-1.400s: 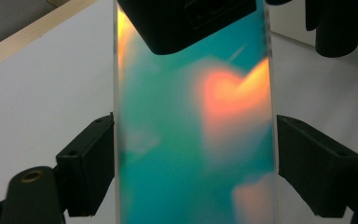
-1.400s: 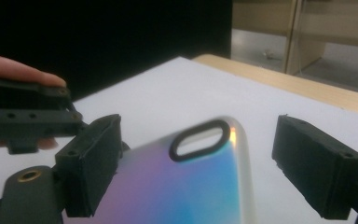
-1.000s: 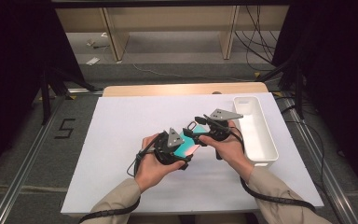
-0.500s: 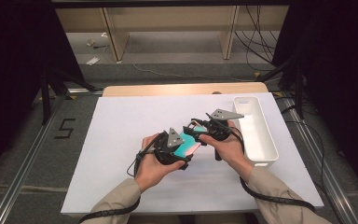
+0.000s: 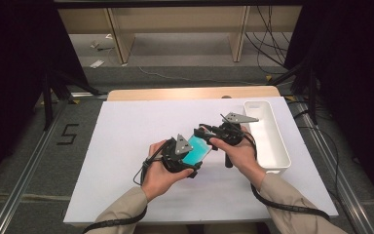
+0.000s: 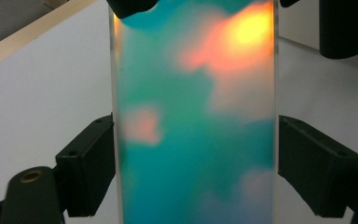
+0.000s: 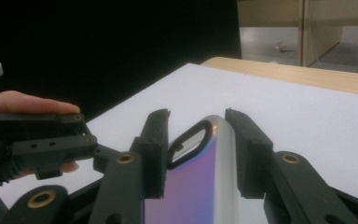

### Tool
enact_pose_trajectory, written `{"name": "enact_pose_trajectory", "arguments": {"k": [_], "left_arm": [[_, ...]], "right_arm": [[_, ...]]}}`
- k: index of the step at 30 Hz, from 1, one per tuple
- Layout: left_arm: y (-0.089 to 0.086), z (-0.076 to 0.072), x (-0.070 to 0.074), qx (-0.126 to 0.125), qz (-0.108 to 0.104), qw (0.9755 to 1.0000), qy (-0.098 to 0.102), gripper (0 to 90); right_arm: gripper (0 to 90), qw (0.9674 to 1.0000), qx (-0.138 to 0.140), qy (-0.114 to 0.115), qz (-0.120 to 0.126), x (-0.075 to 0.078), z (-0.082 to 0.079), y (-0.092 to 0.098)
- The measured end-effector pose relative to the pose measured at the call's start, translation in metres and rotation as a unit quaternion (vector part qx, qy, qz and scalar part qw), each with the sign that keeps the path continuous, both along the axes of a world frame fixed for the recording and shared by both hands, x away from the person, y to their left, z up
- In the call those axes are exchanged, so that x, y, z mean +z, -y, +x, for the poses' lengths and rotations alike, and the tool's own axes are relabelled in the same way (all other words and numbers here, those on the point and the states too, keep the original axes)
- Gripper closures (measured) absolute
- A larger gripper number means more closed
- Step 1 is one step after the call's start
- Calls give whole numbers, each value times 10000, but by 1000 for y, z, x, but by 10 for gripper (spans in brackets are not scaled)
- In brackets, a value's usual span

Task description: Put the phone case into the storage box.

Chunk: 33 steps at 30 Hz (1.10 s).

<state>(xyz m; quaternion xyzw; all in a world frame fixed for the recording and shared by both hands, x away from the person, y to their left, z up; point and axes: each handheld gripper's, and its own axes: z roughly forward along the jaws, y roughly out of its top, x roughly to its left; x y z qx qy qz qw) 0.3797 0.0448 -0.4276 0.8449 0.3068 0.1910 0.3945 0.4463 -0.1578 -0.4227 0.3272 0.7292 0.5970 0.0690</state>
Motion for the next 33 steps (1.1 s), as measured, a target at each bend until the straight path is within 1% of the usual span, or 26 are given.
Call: {"name": "enact_pose_trajectory", "arguments": {"k": [2, 3, 6, 7, 8, 9, 10, 11, 12, 13, 14, 17, 18, 20, 22, 23, 26, 27, 28, 33], "left_arm": [[0, 0, 0, -6, 30, 10000, 55, 168], [0, 0, 0, -8, 50, 9999, 114, 168], [2, -1, 1, -36, 17, 9998, 192, 167], [2, -2, 2, -43, 35, 9997, 230, 165], [3, -2, 2, -20, -15, 9996, 290, 165], [3, -2, 3, -9, -20, 9994, 349, 165], [3, -2, 3, 13, -118, 9996, 262, 177], [2, -2, 4, 8, -153, 9996, 256, 180], [1, -1, 4, -9, -205, 9993, 300, 167], [-1, -1, 4, 6, -240, 9993, 294, 163], [-2, -1, 5, 25, -265, 9992, 285, 158], [-6, 1, 5, 16, -424, 9988, 232, 155], [-6, 1, 6, 37, -486, 9986, 213, 154], [-8, 2, 6, 5, -539, 9983, 199, 152], [-9, 2, 6, 20, -569, 9982, 202, 151], [-9, 2, 5, 8, -546, 9983, 192, 151], [-11, 2, 5, 18, -586, 9982, 136, 147], [-11, 3, 4, 20, -613, 9980, 150, 146], [-11, 3, 4, 25, -615, 9980, 139, 145], [-13, 4, 3, 4, -624, 9980, 104, 129]], "right_arm": [[655, 10000, 36, -3, 61, 1, 0, 1], [669, 9999, 55, -23, 106, 3, 0, 1], [700, 9998, 91, 2, 199, 7, -2, 2], [717, 9996, 110, 1, 253, 10, -2, 2], [732, 9993, 135, -30, 337, 12, -3, 3], [752, 9988, 193, -49, 444, 15, -4, 4], [796, 9981, 273, -60, 542, 19, -4, 4], [796, 9978, 341, 13, 562, 22, -6, 4], [800, 9988, 242, 248, 347, 27, -8, 4], [800, 9984, 293, 327, 363, 30, -8, 5], [800, 9978, 310, 270, 516, 33, -9, 6], [800, 9974, 322, 480, 434, 42, -10, 8], [800, 9972, 323, 499, 450, 44, -10, 9], [800, 9971, 323, 569, 387, 47, -11, 10], [800, 9972, 316, 614, 300, 48, -10, 11], [800, 9973, 315, 606, 261, 48, -10, 12], [799, 9977, 325, 557, 217, 46, -8, 13], [799, 9978, 318, 548, 193, 45, -8, 13], [799, 9979, 330, 526, 157, 45, -8, 13], [799, 9975, 408, 572, -66, 44, -8, 11]]}}
